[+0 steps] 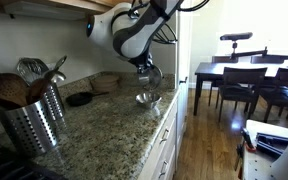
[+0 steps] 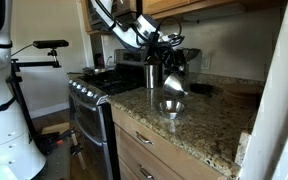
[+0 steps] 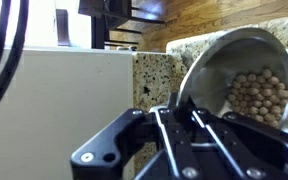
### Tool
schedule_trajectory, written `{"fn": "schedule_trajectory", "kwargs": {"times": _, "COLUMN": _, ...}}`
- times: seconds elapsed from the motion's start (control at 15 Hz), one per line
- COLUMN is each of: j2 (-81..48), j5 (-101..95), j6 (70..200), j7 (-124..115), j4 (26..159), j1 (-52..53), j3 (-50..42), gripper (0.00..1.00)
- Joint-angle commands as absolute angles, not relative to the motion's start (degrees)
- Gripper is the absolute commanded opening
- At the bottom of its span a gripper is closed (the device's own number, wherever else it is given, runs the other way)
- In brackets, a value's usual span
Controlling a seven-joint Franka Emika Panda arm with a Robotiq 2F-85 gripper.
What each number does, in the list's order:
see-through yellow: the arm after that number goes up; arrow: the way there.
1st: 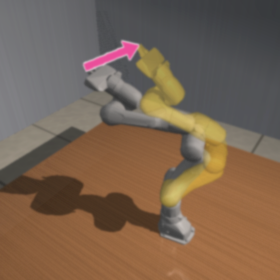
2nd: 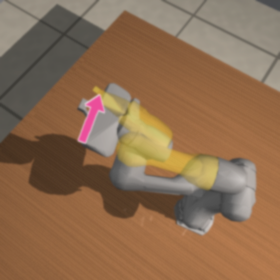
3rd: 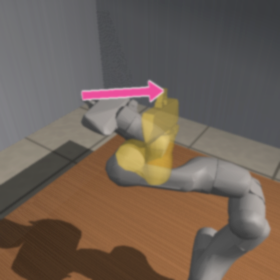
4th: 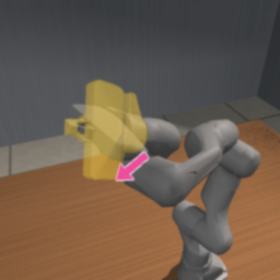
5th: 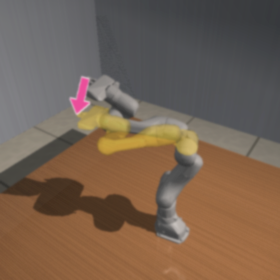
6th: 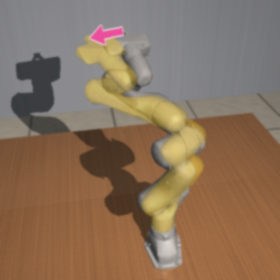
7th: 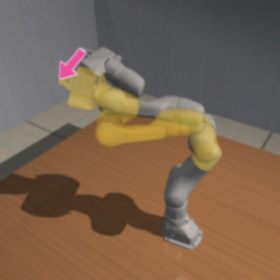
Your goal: Pour the contents of the left bowl into the right bowl
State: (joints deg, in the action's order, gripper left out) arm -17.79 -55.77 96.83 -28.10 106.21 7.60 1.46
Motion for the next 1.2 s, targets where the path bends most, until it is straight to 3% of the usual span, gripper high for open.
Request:
{"fn": "schedule_trajectory", "kwargs": {"times": 0.0, "j2": -18.4, "j5": -57.9, "j6": 93.7, "j7": -29.3, "j4": 105.6, "j1": 8.4, "j3": 1.7, "gripper": 0.07}}
{"fn": "schedule_trajectory", "kwargs": {"times": 1.13, "j2": -18.7, "j5": -60.8, "j6": 87.9, "j7": -31.8, "j4": 107.1, "j1": 10.3, "j3": 3.2, "gripper": 0.07}}
